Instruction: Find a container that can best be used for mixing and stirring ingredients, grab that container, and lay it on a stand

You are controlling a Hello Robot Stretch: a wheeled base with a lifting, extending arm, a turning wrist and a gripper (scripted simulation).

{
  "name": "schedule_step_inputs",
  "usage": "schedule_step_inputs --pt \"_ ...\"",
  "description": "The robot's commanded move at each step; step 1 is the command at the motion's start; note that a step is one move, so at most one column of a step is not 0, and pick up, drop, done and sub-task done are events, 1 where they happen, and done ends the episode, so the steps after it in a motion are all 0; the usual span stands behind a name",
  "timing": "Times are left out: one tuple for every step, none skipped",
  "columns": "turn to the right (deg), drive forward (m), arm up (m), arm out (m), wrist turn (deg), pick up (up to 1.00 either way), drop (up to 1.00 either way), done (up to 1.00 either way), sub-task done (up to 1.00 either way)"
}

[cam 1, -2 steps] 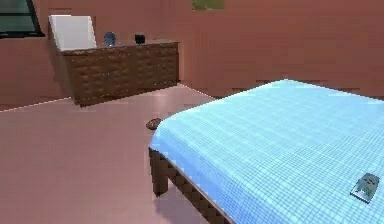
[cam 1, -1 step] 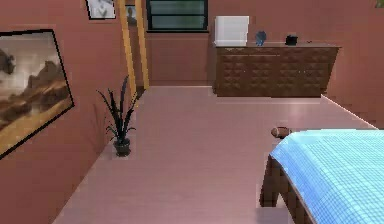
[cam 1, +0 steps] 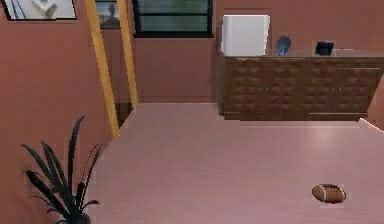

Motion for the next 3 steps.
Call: schedule_step_inputs --pt "-3.0 0.00 0.00 0.00 0.0 0.00 0.00 0.00 0.00" --pt "0.0 1.00 0.00 0.00 0.0 0.00 0.00 0.00 0.00" --pt "-3.0 0.00 0.00 0.00 0.0 0.00 0.00 0.00 0.00"
